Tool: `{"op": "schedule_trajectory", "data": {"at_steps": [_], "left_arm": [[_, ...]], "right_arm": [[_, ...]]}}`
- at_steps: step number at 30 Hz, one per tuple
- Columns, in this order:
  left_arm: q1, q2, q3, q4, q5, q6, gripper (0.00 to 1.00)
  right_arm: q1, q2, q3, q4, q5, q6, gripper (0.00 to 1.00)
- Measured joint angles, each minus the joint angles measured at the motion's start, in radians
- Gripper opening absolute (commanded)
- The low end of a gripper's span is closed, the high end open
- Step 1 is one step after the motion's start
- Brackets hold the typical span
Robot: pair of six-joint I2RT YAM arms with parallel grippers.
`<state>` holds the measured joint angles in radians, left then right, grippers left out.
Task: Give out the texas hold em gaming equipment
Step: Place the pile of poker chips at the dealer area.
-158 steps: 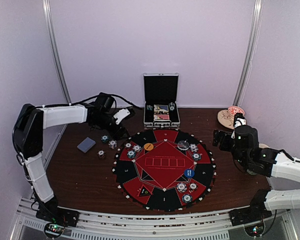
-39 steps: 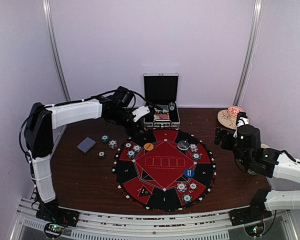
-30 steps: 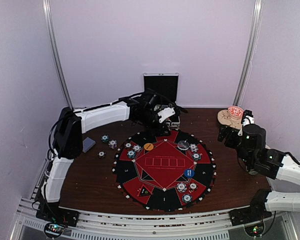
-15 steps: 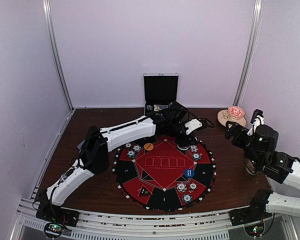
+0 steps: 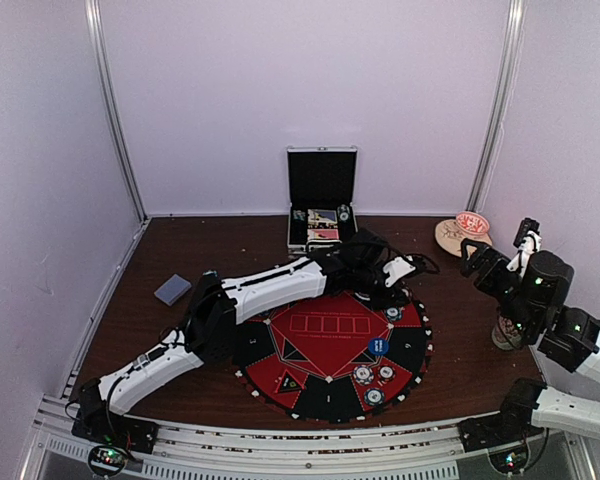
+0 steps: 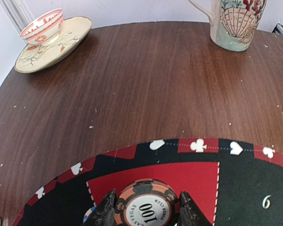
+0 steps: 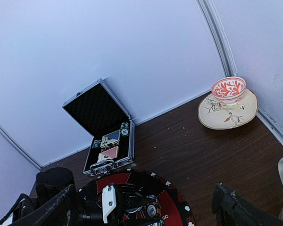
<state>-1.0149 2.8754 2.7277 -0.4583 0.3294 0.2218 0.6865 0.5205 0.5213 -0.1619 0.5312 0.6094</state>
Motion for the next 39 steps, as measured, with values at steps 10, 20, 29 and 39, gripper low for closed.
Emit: {"op": "schedule_trajectory", "data": {"at_steps": [10,20,29,39], "left_arm": [[-0.051,0.045,0.029,0.079,0.0,-0.02,0.23],[-0.069,0.052,0.029,0.093,-0.042,-0.019,0.22],[-0.069,0.052,-0.006,0.092,-0.087,-0.013,0.23],[-0.069,0.054,-0.032,0.092,-0.086,-0.011,0.27]], "right_arm": [[0.0,-0.023,0.0,-0.006,-0.008,0.0,0.99],[0.0,-0.043,0.0,-0.007,-0.013,-0.001,0.99],[0.0,-0.045,0.0,-0.006,-0.015,-0.001,0.99],[0.0,-0.045,0.0,-0.007,-0.016,-0.002,0.99]]}}
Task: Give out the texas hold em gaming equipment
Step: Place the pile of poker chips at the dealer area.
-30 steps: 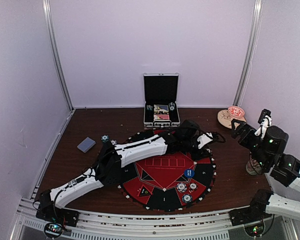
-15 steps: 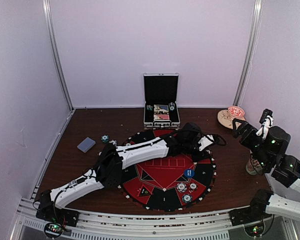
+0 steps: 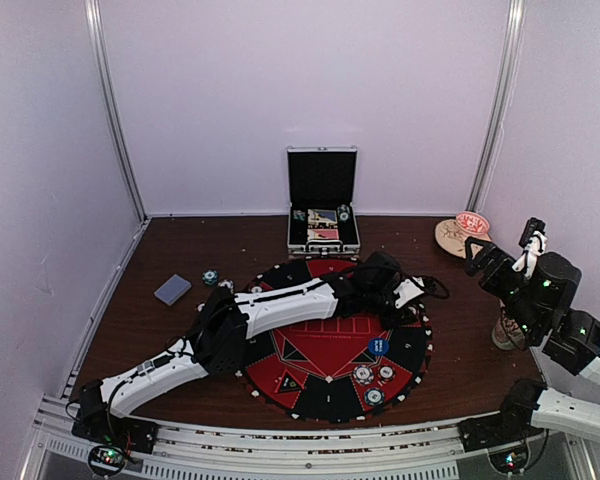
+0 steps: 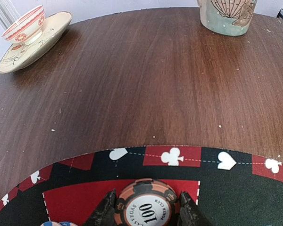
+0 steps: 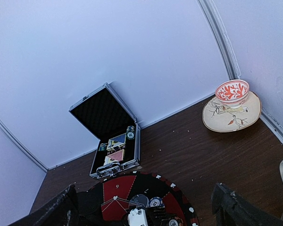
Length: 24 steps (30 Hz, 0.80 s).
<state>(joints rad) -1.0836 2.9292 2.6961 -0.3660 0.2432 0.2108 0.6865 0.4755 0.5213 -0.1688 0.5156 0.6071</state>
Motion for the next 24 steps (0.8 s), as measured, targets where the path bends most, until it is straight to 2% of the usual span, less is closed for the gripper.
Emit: {"op": "schedule_trajectory", "data": {"at_steps": [2,4,6,16,24], "left_arm": [[0.0,0.0,0.0,0.0,0.0,0.0,0.33],[0.0,0.0,0.0,0.0,0.0,0.0,0.45],[0.0,0.0,-0.002,0.002,0.001,0.001,0.5],[0.0,0.0,-0.006,0.006,-0.001,0.005,0.63],[-0.003,0.0,-0.003,0.011,-0.002,0.007,0.97]], "right_arm": [[0.0,-0.002,0.0,0.0,0.0,-0.001,0.99],[0.0,-0.006,0.0,0.0,0.0,-0.001,0.99],[0.0,-0.01,0.0,0.0,0.0,-0.001,0.99],[0.0,-0.011,0.0,0.0,0.0,-0.001,0.99],[0.0,-0.011,0.0,0.0,0.0,-0.006,1.0]]}}
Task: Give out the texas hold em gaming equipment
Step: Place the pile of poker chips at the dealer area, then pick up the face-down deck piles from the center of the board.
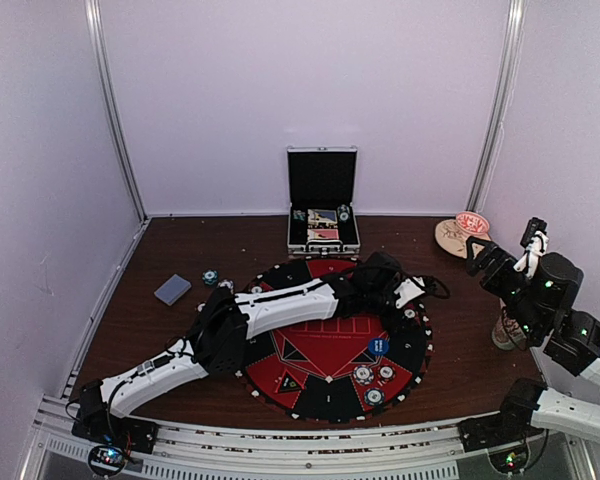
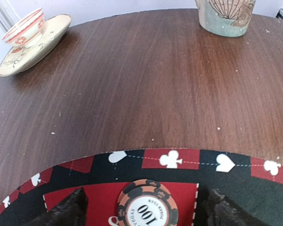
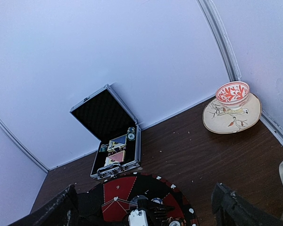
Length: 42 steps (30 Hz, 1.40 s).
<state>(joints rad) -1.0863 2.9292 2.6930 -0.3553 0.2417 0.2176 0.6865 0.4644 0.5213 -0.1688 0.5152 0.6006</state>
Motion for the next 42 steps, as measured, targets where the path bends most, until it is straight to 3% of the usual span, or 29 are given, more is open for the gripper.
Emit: {"op": "schedule_trajectory", "data": {"at_steps": [9,16,21,25,31,36,42], "left_arm": [[-0.031,-0.082,-0.04,-0.076,-0.021,0.001,0.98],[-0.039,-0.425,-0.273,-0.138,-0.139,0.011,0.98],[0.01,-0.731,-0.497,-0.113,-0.209,0.015,0.98],[0.117,-0.963,-0.721,-0.086,-0.247,0.016,0.98],[0.355,-1.149,-0.99,-0.072,-0.251,0.004,0.98],[0.563,-1.255,-1.249,-0.064,-0.179,-0.004,0.98],[0.764,-1.35,-1.411,-0.047,-0.035,-0.002,0.98]], "right_arm": [[0.0,0.002,0.0,0.0,0.015,-0.031,1.0],[0.0,0.046,0.0,0.003,0.042,-0.053,1.0],[0.0,0.195,0.053,-0.02,0.028,-0.049,1.0],[0.0,0.34,0.119,-0.027,0.002,-0.039,1.0],[0.0,0.477,0.179,-0.06,-0.013,-0.017,1.0],[0.0,0.547,0.251,-0.072,0.018,-0.017,1.0],[0.0,0.622,0.257,-0.035,0.043,-0.021,1.0]]}}
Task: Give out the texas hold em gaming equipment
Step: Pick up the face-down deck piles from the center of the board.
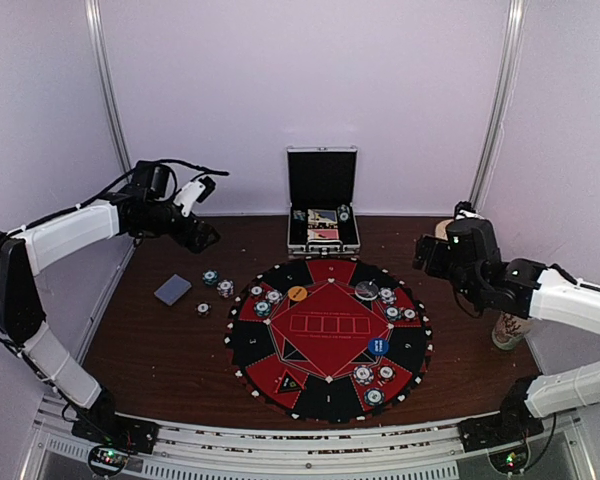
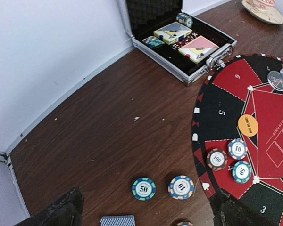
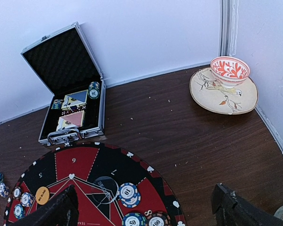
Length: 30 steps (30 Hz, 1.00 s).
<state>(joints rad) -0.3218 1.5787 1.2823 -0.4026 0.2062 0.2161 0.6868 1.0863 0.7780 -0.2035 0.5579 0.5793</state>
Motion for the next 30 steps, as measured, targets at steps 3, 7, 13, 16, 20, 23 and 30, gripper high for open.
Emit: {"op": "schedule_trajectory", "data": {"at_steps": [3,7,13,16,20,23,30], "left_arm": [[0.077,-0.024,-0.046,0.023,0.059,0.01,0.98],[0.121,-0.003,-0.084,0.035,0.127,0.035,0.98],[0.139,0.052,-0.111,0.036,0.158,0.061,0.98],[0.149,0.052,-0.134,0.032,0.156,0.079,0.98],[0.162,0.052,-0.142,0.026,0.153,0.116,0.98],[0.19,0.063,-0.138,0.008,0.158,0.147,0.98],[0.285,0.152,-0.125,-0.05,0.157,0.214,0.98]], "right_arm": [[0.0,0.019,-0.054,0.061,-0.017,-0.017,1.0],[0.007,0.057,-0.087,0.098,-0.077,-0.035,1.0],[0.035,0.089,-0.114,0.166,-0.124,-0.047,1.0],[0.043,0.111,-0.117,0.177,-0.134,-0.051,1.0],[0.056,0.119,-0.117,0.179,-0.133,-0.057,1.0],[0.065,0.111,-0.117,0.179,-0.131,-0.059,1.0],[0.077,0.085,-0.117,0.179,-0.123,-0.06,1.0]]}}
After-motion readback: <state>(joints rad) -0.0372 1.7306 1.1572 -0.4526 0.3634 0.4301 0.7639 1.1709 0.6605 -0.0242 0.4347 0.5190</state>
